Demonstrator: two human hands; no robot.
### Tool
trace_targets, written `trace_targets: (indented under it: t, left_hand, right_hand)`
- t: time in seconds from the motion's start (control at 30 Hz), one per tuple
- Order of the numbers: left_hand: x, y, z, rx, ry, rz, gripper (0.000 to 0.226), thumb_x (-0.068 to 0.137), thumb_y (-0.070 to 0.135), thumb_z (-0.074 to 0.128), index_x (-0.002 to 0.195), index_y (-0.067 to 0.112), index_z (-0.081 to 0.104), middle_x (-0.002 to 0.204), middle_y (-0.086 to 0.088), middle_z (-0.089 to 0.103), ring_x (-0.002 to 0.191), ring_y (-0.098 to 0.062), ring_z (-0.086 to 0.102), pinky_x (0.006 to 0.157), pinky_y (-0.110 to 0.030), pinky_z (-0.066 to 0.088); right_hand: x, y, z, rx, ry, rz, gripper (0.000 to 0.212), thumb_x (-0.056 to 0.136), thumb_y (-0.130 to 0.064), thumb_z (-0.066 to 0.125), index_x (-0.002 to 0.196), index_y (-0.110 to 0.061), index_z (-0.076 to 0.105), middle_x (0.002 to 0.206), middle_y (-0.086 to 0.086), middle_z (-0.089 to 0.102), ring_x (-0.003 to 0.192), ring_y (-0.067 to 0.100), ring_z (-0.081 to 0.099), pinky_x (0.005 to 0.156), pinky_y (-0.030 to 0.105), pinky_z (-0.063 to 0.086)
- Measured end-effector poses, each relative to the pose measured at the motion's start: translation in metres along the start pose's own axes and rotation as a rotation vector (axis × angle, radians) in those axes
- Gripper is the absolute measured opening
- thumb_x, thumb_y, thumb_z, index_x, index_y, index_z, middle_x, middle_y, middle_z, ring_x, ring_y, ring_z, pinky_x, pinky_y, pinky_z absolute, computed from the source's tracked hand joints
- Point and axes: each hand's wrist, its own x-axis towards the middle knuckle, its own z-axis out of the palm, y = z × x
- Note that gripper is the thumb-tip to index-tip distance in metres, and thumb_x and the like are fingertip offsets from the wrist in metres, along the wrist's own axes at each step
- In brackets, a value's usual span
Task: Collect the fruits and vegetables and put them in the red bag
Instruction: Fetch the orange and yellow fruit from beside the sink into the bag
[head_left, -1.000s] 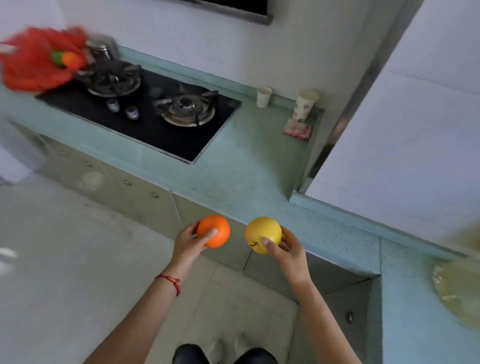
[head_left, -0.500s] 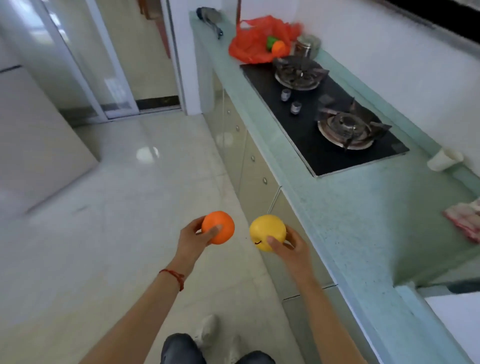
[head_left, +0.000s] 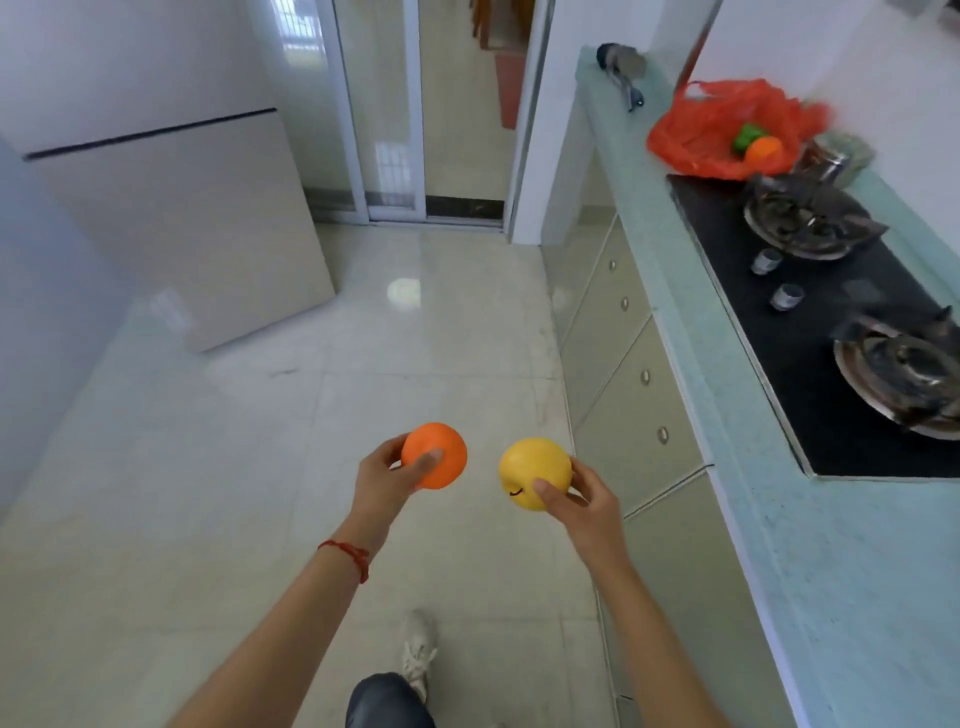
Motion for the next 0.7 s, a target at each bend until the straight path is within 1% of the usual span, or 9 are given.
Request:
trace_targets:
  t: [0.07, 0.13, 0.2, 0.27, 0.33, 0.4, 0.47, 0.57, 0.7]
  left_hand:
    - [0.025, 0.009, -0.011, -0.007, 0.016, 0.001, 0.046, 0.078, 0.016, 0.07, 0.12, 0.008, 0.055, 0.111, -0.009, 0.057, 0.097, -0.025, 0.057, 0.077, -0.035, 0.05]
    - [0.05, 0.019, -0.02, -0.005, 0.026, -0.001, 0.048, 0.077, 0.017, 0.071, 0.121, 0.009, 0.054, 0.112, -0.009, 0.056, 0.099, -0.025, 0.057, 0.077, -0.035, 0.051]
    - [0.073, 0.028, -0.027, -0.003, 0.036, -0.008, 0.049, 0.076, 0.018, 0.071, 0.121, 0.009, 0.054, 0.113, -0.008, 0.056, 0.101, -0.026, 0.057, 0.079, -0.037, 0.051]
    - [0.094, 0.036, -0.031, 0.008, 0.04, -0.01, 0.048, 0.076, 0.018, 0.071, 0.121, 0.009, 0.054, 0.113, -0.008, 0.056, 0.102, -0.026, 0.057, 0.08, -0.037, 0.052]
    - [0.115, 0.043, -0.033, 0.015, 0.041, -0.011, 0.047, 0.076, 0.019, 0.072, 0.119, 0.009, 0.055, 0.111, -0.008, 0.057, 0.1, -0.025, 0.057, 0.076, -0.035, 0.052]
    - [0.135, 0.051, -0.031, 0.015, 0.031, -0.006, 0.049, 0.075, 0.022, 0.073, 0.118, 0.009, 0.056, 0.111, -0.008, 0.057, 0.098, -0.024, 0.057, 0.071, -0.03, 0.052]
    - [0.157, 0.061, -0.027, 0.019, 0.018, -0.006, 0.051, 0.073, 0.026, 0.074, 0.118, 0.01, 0.055, 0.111, -0.007, 0.057, 0.098, -0.023, 0.056, 0.07, -0.027, 0.051]
    - [0.195, 0.078, -0.014, 0.013, 0.004, -0.006, 0.061, 0.063, 0.035, 0.071, 0.118, 0.013, 0.056, 0.111, -0.005, 0.057, 0.099, -0.023, 0.057, 0.071, -0.028, 0.051]
    - [0.255, 0.103, 0.011, 0.02, 0.002, 0.009, 0.065, 0.061, 0.039, 0.068, 0.12, 0.013, 0.054, 0.114, -0.005, 0.056, 0.101, -0.024, 0.056, 0.072, -0.028, 0.051]
  right_hand:
    - [0.022, -0.009, 0.02, -0.016, -0.013, 0.005, 0.077, 0.046, -0.054, 0.077, 0.114, -0.023, 0.059, 0.108, 0.003, 0.066, 0.088, 0.01, 0.067, 0.075, 0.029, 0.052]
    - [0.044, -0.017, 0.037, -0.025, -0.027, -0.001, 0.081, 0.043, -0.057, 0.075, 0.115, -0.023, 0.059, 0.11, 0.004, 0.066, 0.089, 0.013, 0.067, 0.076, 0.03, 0.052]
    - [0.066, -0.026, 0.051, -0.023, -0.031, 0.003, 0.081, 0.042, -0.058, 0.075, 0.115, -0.025, 0.059, 0.11, 0.003, 0.066, 0.09, 0.014, 0.067, 0.079, 0.033, 0.053]
    - [0.085, -0.036, 0.063, -0.018, -0.039, 0.009, 0.077, 0.043, -0.057, 0.075, 0.113, -0.029, 0.058, 0.109, 0.0, 0.065, 0.091, 0.013, 0.066, 0.082, 0.035, 0.053]
    - [0.103, -0.044, 0.071, -0.021, -0.041, 0.007, 0.071, 0.048, -0.053, 0.078, 0.112, -0.031, 0.057, 0.109, -0.001, 0.064, 0.092, 0.012, 0.065, 0.084, 0.037, 0.053]
    - [0.121, -0.051, 0.077, -0.024, -0.042, 0.009, 0.065, 0.055, -0.046, 0.077, 0.115, -0.028, 0.057, 0.112, 0.001, 0.063, 0.094, 0.013, 0.064, 0.085, 0.037, 0.053]
    - [0.143, -0.06, 0.079, -0.028, -0.049, 0.019, 0.07, 0.054, -0.049, 0.077, 0.117, -0.026, 0.057, 0.113, 0.002, 0.063, 0.095, 0.014, 0.064, 0.085, 0.038, 0.053]
    - [0.185, -0.074, 0.081, -0.031, -0.033, 0.025, 0.082, 0.044, -0.059, 0.073, 0.118, -0.025, 0.057, 0.112, 0.001, 0.064, 0.095, 0.014, 0.065, 0.085, 0.038, 0.054]
    - [0.256, -0.095, 0.082, -0.024, -0.038, 0.018, 0.085, 0.044, -0.059, 0.073, 0.119, -0.023, 0.057, 0.112, 0.0, 0.064, 0.095, 0.014, 0.065, 0.087, 0.04, 0.054]
